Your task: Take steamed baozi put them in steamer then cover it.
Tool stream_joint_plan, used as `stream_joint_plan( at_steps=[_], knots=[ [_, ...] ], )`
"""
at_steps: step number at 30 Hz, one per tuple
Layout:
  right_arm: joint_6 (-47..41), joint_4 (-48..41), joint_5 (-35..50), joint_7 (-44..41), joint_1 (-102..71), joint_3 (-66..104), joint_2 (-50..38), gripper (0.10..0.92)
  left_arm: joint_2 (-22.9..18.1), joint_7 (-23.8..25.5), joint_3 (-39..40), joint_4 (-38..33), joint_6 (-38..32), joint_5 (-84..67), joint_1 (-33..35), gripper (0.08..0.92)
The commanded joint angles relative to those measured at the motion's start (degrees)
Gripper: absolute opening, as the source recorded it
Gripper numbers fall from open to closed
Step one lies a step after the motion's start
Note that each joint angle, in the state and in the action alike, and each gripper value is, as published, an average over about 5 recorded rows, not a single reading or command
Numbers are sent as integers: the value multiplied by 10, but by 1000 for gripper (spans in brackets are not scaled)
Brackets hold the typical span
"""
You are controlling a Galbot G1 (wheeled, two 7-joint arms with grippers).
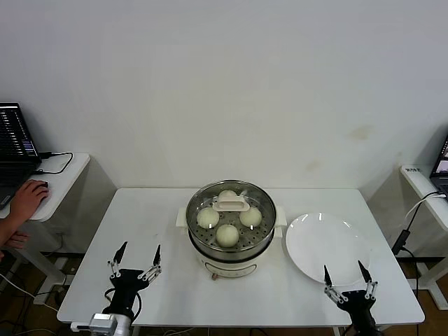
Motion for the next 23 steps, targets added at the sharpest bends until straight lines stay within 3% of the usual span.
stream_joint_plan(
  at_steps=[1, 6, 23],
  knots=[
    [-11, 37, 52, -17, -48, -13, -15, 823, -2, 17, -37, 26, -54, -102, 45, 823],
    [-108, 52, 56, -14, -55, -13, -14, 822, -6, 28, -36, 34, -54, -94, 42, 823],
    [-149, 71, 55, -1, -48, -19, -14, 823, -20, 40, -35, 47, -51, -76, 31, 823]
  ],
)
